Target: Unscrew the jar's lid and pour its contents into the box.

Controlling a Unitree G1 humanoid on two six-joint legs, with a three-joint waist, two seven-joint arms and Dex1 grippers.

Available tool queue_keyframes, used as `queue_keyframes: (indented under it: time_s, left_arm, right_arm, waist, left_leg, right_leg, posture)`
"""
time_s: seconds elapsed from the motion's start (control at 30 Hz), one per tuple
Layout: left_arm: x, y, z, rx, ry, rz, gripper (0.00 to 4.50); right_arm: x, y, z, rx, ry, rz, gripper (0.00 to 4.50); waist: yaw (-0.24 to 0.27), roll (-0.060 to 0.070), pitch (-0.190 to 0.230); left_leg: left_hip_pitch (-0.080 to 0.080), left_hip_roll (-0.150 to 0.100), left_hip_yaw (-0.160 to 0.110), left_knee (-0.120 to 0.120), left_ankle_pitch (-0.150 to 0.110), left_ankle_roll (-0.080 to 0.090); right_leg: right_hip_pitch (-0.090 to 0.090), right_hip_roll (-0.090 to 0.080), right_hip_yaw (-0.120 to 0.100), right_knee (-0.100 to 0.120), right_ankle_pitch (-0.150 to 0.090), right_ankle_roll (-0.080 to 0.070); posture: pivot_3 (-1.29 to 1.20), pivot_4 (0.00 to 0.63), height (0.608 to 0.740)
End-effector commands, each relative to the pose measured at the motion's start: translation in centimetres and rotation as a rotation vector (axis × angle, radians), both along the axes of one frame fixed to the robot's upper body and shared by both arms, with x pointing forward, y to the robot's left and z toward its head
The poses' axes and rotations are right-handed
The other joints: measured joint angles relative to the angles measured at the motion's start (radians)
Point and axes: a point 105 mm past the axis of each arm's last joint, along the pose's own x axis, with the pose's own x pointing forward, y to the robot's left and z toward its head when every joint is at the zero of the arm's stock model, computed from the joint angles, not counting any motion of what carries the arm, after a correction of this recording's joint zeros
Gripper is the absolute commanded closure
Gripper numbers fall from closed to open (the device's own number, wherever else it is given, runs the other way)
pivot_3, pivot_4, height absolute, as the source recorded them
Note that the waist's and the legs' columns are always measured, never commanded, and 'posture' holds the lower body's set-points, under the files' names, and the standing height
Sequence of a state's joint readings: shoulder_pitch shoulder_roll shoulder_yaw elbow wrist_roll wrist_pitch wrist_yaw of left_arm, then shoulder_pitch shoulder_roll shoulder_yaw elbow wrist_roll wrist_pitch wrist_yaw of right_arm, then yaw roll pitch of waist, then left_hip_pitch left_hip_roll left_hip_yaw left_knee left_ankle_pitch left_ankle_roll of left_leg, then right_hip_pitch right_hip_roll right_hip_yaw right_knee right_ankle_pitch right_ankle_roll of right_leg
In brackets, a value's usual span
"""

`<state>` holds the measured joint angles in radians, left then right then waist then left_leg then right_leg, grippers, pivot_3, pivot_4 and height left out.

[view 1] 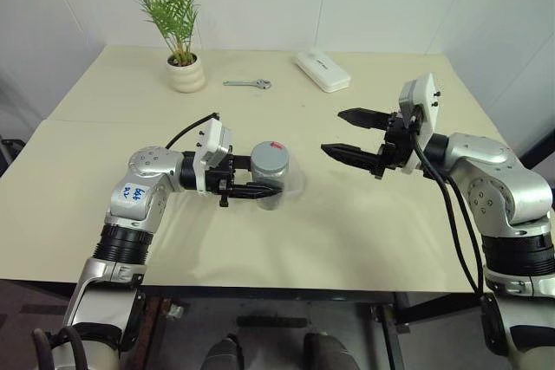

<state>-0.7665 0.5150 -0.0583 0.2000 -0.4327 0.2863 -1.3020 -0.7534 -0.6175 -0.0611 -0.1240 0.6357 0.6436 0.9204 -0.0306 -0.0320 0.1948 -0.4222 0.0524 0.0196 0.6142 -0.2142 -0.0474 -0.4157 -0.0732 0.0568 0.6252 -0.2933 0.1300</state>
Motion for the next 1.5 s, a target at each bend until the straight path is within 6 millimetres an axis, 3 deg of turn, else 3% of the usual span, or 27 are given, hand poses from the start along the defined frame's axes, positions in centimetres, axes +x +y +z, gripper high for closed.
queue_keyframes:
  time_s: [0.03,0.1,0.2,0.27,0.5,0.8,0.93,1.5]
  left_arm:
    - [-0.3,0.1,0.8,-0.006,-0.042,-0.008,2.56]
    - [-0.3,0.0,0.8,-0.005,-0.043,-0.009,2.56]
    - [-0.3,0.0,0.8,-0.004,-0.044,-0.009,2.56]
    - [-0.3,0.0,0.8,-0.003,-0.044,-0.009,2.56]
    - [-0.3,0.0,0.8,0.000,-0.041,-0.010,2.56]
    - [-0.5,0.0,0.6,-0.005,-0.035,-0.009,2.56]
    - [-0.4,0.0,0.6,-0.009,-0.034,-0.002,2.56]
    - [-0.5,0.2,0.4,-0.007,-0.035,0.009,2.56]
  right_arm:
    - [-1.8,1.8,2.2,0.027,-0.070,0.089,0.01]
    - [-1.7,3.6,1.9,-0.013,-0.067,0.081,0.01]
    - [-3.3,6.5,1.7,-0.043,-0.087,0.159,0.01]
    - [-3.9,7.2,1.6,-0.057,-0.107,0.183,0.01]
    - [-3.3,9.5,0.7,-0.082,-0.080,0.164,0.01]
    - [-2.5,9.0,1.2,-0.051,-0.093,0.136,0.01]
    - [-2.0,7.4,1.5,-0.030,-0.090,0.099,0.01]
    - [-2.2,5.5,0.4,-0.058,-0.046,0.105,0.01]
  waist:
    - [0.001,0.000,0.000]
    - [0.001,0.000,0.000]
    - [0.002,0.000,0.000]
    - [0.003,0.000,0.000]
    - [0.003,0.000,0.000]
    - [0.002,0.000,0.000]
    - [0.003,0.000,0.000]
    - [0.002,0.000,0.000]
  left_leg:
    - [0.000,0.000,0.000,0.000,0.000,0.000]
    - [0.000,0.000,0.000,0.000,0.000,0.000]
    - [0.000,0.000,0.000,0.000,0.000,0.000]
    - [0.000,0.000,0.000,0.000,0.000,0.000]
    - [0.000,0.000,0.000,0.000,0.000,0.000]
    - [0.000,0.000,0.000,0.000,0.000,0.000]
    - [0.000,0.000,0.000,0.000,0.000,0.000]
    - [0.000,0.000,0.000,0.000,0.000,0.000]
  right_leg:
    - [0.000,0.000,0.000,0.000,0.000,0.000]
    - [0.000,0.000,0.000,0.000,0.000,0.000]
    - [0.000,0.000,0.000,0.000,0.000,0.000]
    - [0.000,0.000,0.000,0.000,0.000,0.000]
    - [0.000,0.000,0.000,0.001,0.000,0.000]
    - [0.000,0.000,0.000,0.001,0.000,0.000]
    - [0.000,0.000,0.000,0.001,0.000,0.000]
    - [0.000,0.000,0.000,0.001,0.000,0.000]
  posture:
    - [0.00,0.150,0.740]
    - [0.00,0.150,0.740]
    - [0.00,0.150,0.740]
    - [0.00,0.150,0.740]
    - [0.00,0.150,0.740]
    - [0.00,0.150,0.740]
    - [0.00,0.150,0.740]
    - [0.00,0.150,0.740]
